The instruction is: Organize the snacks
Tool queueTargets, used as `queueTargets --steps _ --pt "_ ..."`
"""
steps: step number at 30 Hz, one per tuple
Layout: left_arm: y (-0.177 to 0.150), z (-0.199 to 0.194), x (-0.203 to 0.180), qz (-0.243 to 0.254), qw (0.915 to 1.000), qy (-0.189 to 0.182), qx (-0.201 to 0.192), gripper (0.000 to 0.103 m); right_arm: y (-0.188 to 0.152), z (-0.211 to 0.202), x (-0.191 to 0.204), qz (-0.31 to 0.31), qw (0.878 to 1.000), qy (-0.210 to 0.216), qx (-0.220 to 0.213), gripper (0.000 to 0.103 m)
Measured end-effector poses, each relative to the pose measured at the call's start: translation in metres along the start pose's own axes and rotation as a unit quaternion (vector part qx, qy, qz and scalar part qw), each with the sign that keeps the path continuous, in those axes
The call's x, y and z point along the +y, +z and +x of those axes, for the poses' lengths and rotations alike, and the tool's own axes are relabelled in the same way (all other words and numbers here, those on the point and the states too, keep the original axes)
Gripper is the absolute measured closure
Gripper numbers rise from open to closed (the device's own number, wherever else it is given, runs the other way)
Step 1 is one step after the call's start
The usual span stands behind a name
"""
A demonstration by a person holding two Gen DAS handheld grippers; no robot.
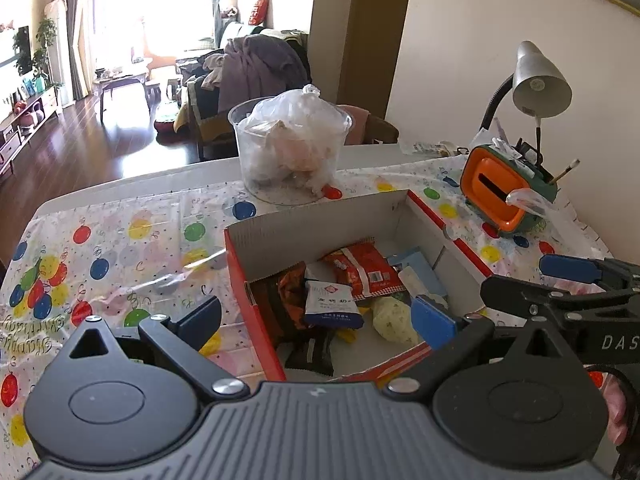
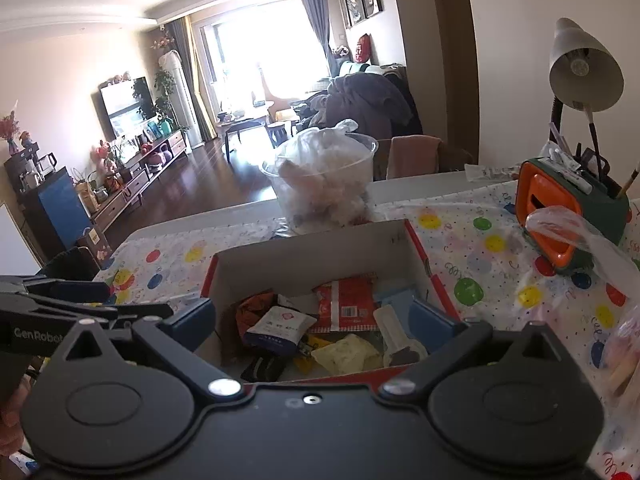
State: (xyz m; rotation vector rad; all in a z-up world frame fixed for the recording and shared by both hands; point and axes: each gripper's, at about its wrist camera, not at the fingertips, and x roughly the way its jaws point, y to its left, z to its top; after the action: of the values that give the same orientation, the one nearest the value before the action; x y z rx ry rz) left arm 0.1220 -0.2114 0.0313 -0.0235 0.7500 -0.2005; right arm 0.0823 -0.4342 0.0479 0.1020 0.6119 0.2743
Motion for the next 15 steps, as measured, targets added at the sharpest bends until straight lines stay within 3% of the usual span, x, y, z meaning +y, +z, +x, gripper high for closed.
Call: queueTargets --steps 15 --pt "-0.0044 -0.0081 -0.0005 -0.007 1.0000 0.006 0.000 0.001 -0.0021 -0.0038 0.0008 0.012 1.000 -0.004 0.004 0.000"
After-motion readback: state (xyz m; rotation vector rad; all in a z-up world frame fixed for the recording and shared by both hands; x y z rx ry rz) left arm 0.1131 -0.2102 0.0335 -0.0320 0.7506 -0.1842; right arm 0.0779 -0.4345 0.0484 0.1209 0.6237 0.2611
